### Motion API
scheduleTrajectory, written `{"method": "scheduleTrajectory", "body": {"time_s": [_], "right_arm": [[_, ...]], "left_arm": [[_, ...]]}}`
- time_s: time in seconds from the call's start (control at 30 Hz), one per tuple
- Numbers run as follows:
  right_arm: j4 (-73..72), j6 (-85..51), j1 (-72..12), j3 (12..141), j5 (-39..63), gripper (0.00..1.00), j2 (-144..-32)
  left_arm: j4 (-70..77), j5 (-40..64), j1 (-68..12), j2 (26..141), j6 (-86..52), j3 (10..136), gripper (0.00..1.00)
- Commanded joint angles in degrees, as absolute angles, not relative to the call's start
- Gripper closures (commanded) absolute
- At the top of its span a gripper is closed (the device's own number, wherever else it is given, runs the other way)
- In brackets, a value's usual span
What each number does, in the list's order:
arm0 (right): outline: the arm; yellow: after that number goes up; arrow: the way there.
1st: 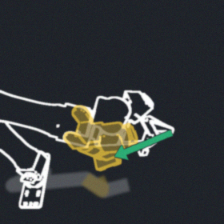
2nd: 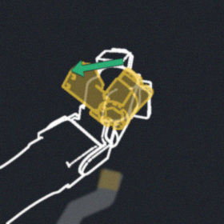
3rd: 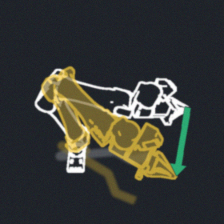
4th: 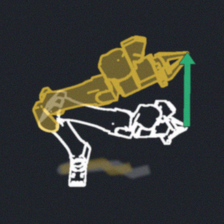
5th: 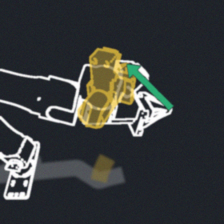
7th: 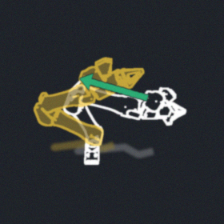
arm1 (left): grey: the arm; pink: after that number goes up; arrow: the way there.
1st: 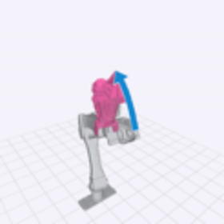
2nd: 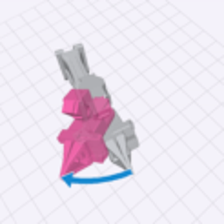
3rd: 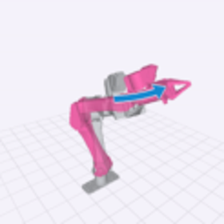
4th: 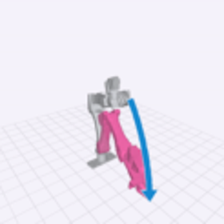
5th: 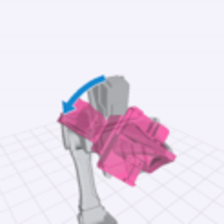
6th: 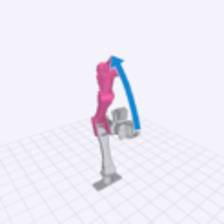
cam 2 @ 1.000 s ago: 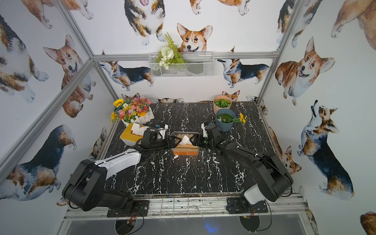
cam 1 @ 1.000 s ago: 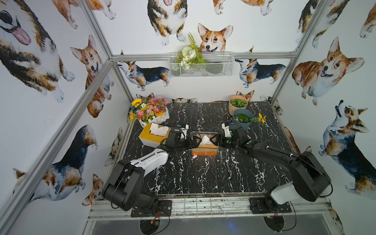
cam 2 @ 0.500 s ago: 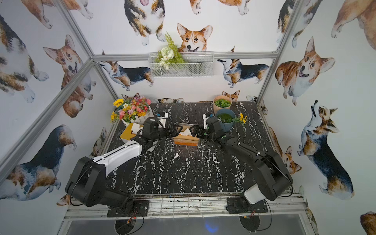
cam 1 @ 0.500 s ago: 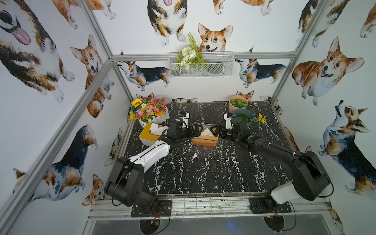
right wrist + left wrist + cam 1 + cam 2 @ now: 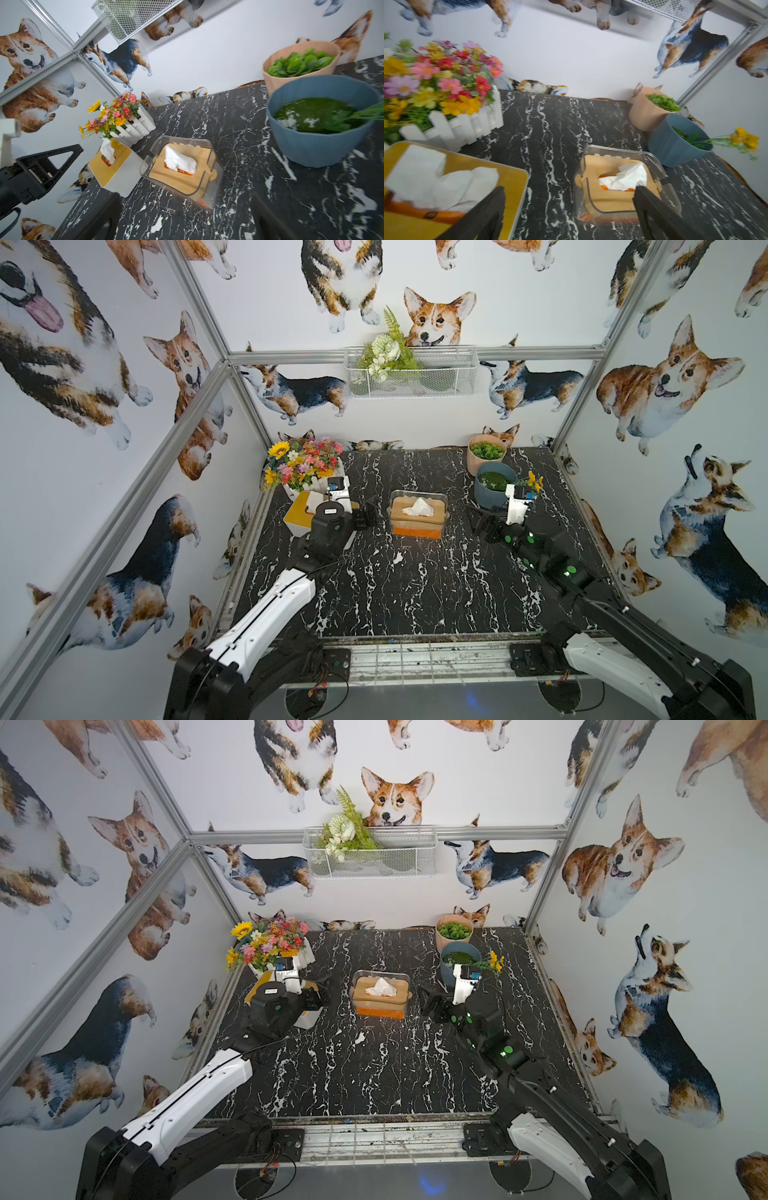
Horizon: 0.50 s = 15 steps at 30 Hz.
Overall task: Put the tissue paper into the tissue box
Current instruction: Reset both arms
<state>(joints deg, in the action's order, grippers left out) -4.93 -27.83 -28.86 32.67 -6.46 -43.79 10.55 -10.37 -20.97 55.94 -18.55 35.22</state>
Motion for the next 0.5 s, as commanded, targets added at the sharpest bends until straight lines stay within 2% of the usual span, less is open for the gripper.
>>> {"method": "scheduleTrajectory", "body": {"time_s": [0.0, 0.23, 0.47], "right_arm": [[-2.5, -22.6, -28.7, 29.0, -16.9, 0.0, -37.1], [-8.0, -18.5, -28.7, 17.7, -32.8, 0.0, -26.8], [-24.0, -14.2, -27.0, 8.7, -39.4, 0.0, -30.4]], "left_arm": [[20.0, -22.2, -19.5, 50.4, -12.1, 29.3, 0.0], [27.1, -25.6, -10.8, 44.3, -7.3, 20.6, 0.0], [32.3, -30.1, -6.6, 47.7, -6.8, 15.2, 0.0]]}}
